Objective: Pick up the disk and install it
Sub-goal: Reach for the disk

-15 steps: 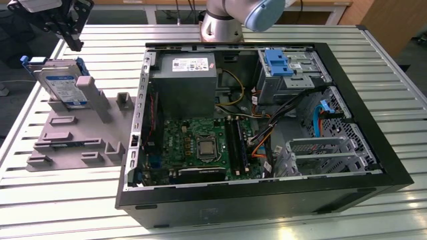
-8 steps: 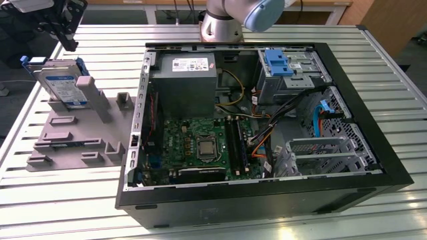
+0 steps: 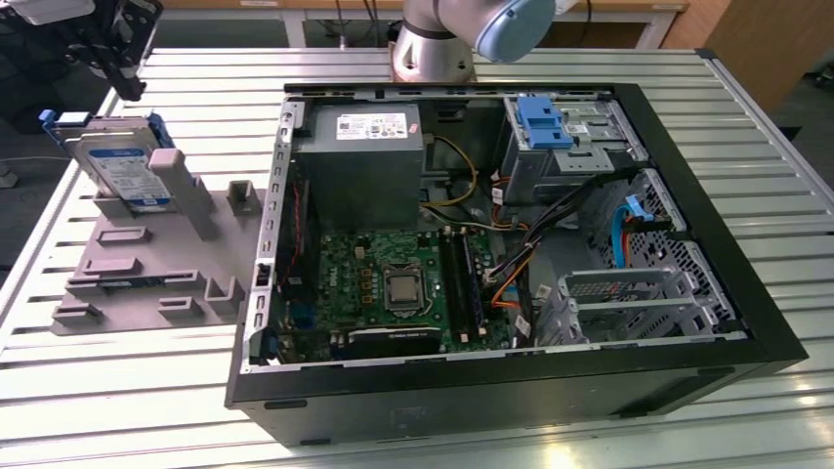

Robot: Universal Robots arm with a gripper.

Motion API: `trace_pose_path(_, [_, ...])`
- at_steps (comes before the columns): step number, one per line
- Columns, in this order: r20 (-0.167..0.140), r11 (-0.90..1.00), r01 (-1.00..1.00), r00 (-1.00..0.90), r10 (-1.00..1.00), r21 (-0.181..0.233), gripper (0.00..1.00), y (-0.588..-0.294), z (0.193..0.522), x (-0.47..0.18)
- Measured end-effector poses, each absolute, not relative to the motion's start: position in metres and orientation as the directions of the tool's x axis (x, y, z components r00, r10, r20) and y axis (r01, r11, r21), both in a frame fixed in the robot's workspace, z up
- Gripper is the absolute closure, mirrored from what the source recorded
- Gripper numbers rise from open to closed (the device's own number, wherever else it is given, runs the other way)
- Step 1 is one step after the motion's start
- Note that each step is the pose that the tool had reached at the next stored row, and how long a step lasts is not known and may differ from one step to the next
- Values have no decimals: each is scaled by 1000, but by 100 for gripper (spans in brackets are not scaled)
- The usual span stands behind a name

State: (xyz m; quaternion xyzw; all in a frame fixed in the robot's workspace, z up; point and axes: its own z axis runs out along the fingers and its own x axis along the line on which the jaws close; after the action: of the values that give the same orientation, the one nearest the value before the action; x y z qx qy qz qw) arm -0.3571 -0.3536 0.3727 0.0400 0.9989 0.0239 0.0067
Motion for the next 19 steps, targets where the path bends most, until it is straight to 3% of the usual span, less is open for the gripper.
trace_pose_path(19, [-11,996,79,-997,80,48,89,-352,370,-382])
